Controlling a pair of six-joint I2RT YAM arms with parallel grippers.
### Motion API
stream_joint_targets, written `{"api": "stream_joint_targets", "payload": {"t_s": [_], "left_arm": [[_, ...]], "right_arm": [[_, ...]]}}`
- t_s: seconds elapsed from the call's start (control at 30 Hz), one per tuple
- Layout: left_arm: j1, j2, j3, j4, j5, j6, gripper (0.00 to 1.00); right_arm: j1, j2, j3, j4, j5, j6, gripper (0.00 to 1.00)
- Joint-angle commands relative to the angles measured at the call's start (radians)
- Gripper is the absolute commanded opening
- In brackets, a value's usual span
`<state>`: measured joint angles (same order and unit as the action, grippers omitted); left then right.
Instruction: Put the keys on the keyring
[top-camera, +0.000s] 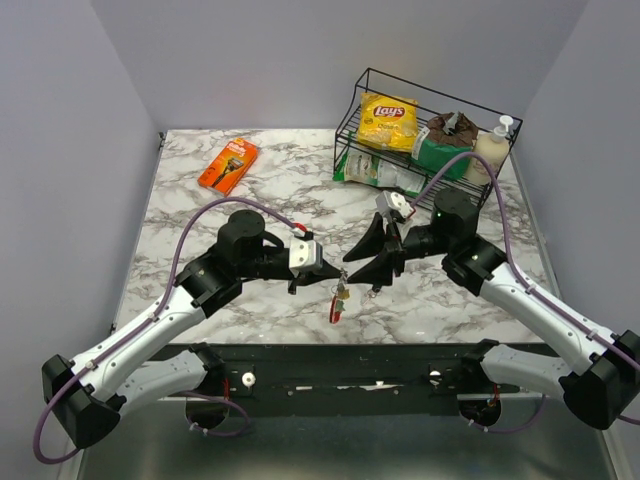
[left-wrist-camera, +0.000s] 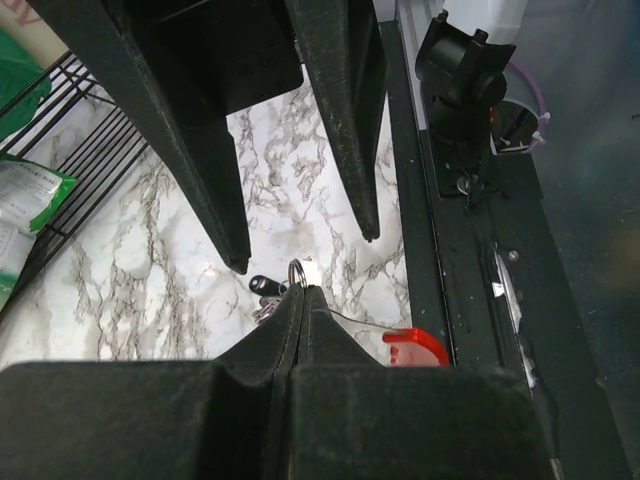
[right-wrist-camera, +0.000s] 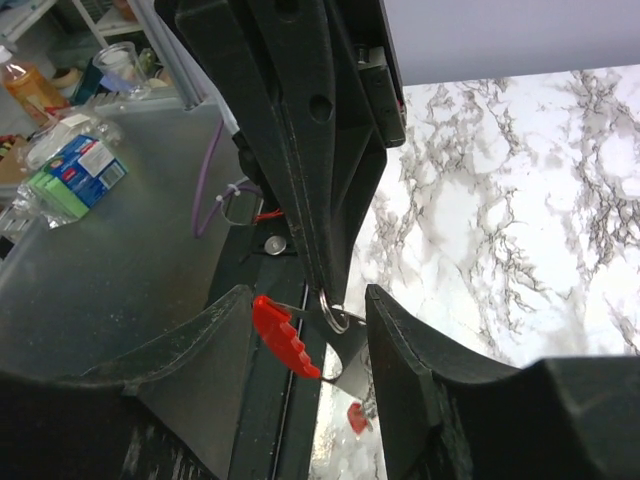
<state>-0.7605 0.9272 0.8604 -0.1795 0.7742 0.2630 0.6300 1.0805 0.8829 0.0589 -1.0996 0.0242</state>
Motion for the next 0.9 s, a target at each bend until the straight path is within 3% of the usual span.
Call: {"api": "stream_joint_targets", "payload": {"t_s": [0.0,0.27,0.53,0.73,0.87], "left_arm": [[0.004,0.005,0.025,0.051,0.051,-0.005,0.00],[0.004,0.002,0.023,0.066,0.051,0.004,0.00],[0.007,-0.001,0.029,0.058,0.048,0.018,0.00],[0.010,-0.014,0.034,0.037,0.036,0.027,0.00],[0.013,-0.019,0.038,0.026,0.033,0.033,0.00]], "right_arm": [[0.010,0.013,0.018,0.019,0.018,-0.015,0.58],[0.017,0.032,0.014,0.009,0.029,-0.015,0.51],[0.017,0.029,0.001,0.002,0.055,-0.015,0.37],[0.017,0.024,-0.015,-0.007,0.090,-0.015,0.39],[0.017,0.016,-0.018,-0.024,0.096,-0.047,0.48]]}}
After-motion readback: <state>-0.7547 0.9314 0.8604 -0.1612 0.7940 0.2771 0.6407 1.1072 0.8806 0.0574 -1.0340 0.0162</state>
